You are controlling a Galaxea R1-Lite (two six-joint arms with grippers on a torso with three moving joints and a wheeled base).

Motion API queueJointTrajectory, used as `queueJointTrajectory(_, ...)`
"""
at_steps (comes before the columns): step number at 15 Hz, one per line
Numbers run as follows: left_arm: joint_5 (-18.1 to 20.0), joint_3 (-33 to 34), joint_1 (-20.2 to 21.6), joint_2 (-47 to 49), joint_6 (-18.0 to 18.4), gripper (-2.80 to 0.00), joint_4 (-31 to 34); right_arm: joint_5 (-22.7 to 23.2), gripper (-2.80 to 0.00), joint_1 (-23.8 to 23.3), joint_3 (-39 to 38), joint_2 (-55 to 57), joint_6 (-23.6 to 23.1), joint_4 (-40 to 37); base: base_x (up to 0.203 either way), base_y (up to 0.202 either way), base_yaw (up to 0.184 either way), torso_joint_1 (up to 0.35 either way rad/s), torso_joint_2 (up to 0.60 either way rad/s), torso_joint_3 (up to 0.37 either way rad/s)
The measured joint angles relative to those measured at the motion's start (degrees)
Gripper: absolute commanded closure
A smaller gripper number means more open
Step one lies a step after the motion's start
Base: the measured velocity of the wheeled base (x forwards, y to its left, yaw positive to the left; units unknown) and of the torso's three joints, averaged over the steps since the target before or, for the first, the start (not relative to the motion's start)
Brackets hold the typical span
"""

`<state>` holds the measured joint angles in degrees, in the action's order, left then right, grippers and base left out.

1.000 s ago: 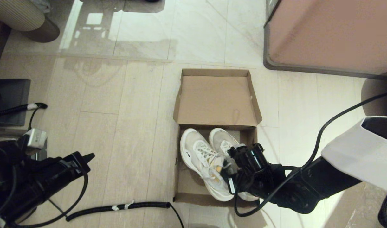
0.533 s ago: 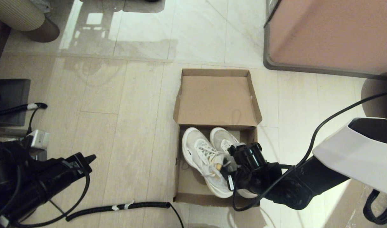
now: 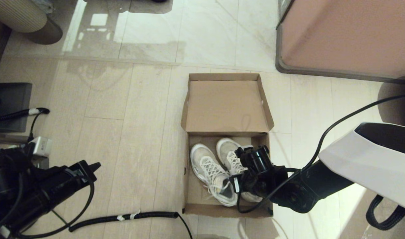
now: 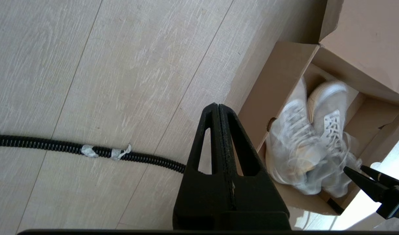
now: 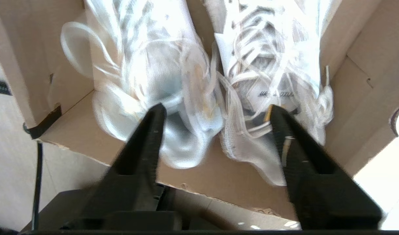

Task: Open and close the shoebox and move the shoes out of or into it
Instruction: Put the shoes into the shoe box, then close the shoe box

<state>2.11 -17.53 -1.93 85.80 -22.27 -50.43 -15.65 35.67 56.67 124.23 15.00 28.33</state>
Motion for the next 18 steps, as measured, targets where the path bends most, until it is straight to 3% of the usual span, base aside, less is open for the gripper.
queueJointTrajectory(4,0.03,-0.71,-0.32,0.62,0.0,0.0,0.0,-1.16,-2.8,0.01,-1.66,-2.34,0.17,-0.02,0.0,0.0,0.0,0.0,0.0,0.0)
queueJointTrajectory(5,0.06,-1.14,-0.68,0.97,0.0,0.0,0.0,-1.18,0.0,-0.04,-2.6,-3.74,0.35,-0.05,0.0,0.0,0.0,0.0,0.0,0.0)
queueJointTrajectory(8,-0.07,-3.87,-2.67,3.06,0.12,0.0,0.0,-1.29,0.0,-1.49,-5.51,-9.18,1.05,-0.36,0.0,0.0,0.0,0.0,0.0,0.0)
queueJointTrajectory(12,-1.19,-12.6,-8.76,9.17,-0.73,0.0,0.0,-0.2,0.0,-9.98,-6.9,-16.01,0.78,-2.13,0.0,0.0,0.0,0.0,0.0,0.0)
queueJointTrajectory(16,-3.98,-21.33,-12.07,16.51,-4.34,0.0,0.25,8.13,0.0,-21.34,-5.42,-19.53,2.96,-4.98,0.0,0.0,0.0,0.0,0.0,0.0)
queueJointTrajectory(18,-4.39,-23.64,-12.43,19.18,-5.97,0.0,0.54,9.83,0.0,-23.69,-1.12,-18.91,5.53,-8.09,0.0,0.0,0.0,0.0,0.0,0.0)
